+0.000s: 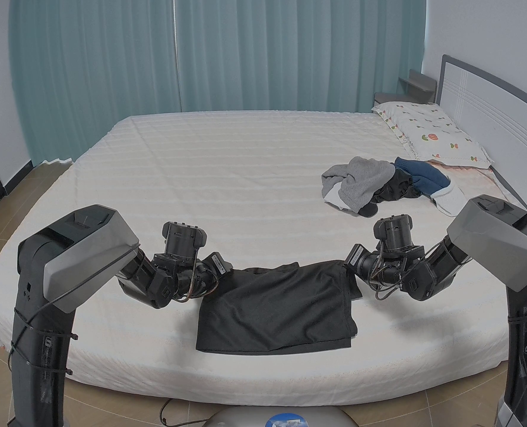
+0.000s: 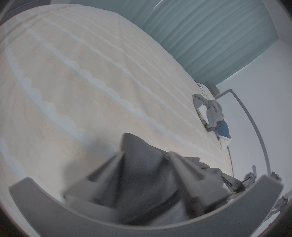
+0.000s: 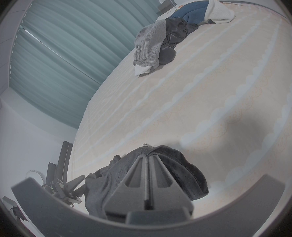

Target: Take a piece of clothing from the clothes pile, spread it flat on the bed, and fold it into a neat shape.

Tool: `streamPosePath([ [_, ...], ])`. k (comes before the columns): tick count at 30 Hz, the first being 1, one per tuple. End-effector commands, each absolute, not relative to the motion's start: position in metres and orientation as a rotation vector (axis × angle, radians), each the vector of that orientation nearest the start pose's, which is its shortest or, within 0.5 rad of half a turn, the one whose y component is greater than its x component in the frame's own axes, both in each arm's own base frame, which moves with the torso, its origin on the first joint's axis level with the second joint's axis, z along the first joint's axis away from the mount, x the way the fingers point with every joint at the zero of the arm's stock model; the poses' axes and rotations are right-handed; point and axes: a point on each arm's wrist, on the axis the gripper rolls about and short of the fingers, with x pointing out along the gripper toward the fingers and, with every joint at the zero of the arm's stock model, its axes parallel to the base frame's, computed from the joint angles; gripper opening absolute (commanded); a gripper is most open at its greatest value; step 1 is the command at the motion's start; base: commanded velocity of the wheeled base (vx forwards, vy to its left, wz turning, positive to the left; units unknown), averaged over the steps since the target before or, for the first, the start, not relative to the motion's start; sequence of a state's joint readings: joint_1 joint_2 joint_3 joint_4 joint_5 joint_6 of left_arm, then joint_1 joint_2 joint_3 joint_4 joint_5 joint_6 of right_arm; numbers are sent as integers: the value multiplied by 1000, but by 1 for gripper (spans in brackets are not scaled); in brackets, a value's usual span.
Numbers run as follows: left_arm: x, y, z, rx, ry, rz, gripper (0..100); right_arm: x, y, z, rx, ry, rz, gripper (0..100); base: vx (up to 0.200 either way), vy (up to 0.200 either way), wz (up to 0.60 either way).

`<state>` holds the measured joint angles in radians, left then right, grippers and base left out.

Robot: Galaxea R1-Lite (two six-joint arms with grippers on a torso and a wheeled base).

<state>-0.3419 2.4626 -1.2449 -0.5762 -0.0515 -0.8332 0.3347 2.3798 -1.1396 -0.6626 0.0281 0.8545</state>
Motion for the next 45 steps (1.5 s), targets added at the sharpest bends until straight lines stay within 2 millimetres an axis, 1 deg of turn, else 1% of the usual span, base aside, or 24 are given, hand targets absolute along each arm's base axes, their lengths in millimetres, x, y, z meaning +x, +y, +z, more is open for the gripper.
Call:
streamPosePath([
  [1,422,-148,-14,-698,742,-53,0,407,142,10,735,686,86,0,0,0,0],
  [6,422,-144,-13,-696,721,-10,0,407,142,10,735,685,88,0,0,0,0],
  [9,422,-143,-13,-702,700,31,0,409,139,9,741,684,83,0,0,0,0],
  [12,421,-141,-14,-696,692,58,0,411,137,3,739,691,76,0,0,0,0],
  [17,418,-139,-17,-693,699,74,0,418,135,-7,747,645,88,0,0,0,0],
  [23,420,-132,-20,-695,700,93,0,423,141,-9,745,626,107,0,0,0,0],
  [31,419,-131,-22,-699,712,93,0,430,146,-22,740,628,110,0,0,0,0],
  [32,419,-131,-22,-700,712,92,100,430,146,-22,739,629,112,100,0,0,0],
  [35,418,-131,-21,-701,716,89,100,428,150,-19,741,619,128,100,0,0,0],
  [39,416,-130,-21,-698,721,91,100,424,146,-13,739,615,124,100,0,0,0],
  [40,414,-129,-19,-698,721,93,100,416,139,-3,726,616,127,100,0,0,0],
  [42,414,-129,-19,-698,721,93,100,416,139,-3,726,616,127,100,0,0,0],
  [43,408,-123,-9,-704,714,100,100,404,123,14,727,616,158,100,0,0,0],
  [45,401,-120,-5,-700,716,103,100,395,119,20,730,626,167,100,0,0,0],
])
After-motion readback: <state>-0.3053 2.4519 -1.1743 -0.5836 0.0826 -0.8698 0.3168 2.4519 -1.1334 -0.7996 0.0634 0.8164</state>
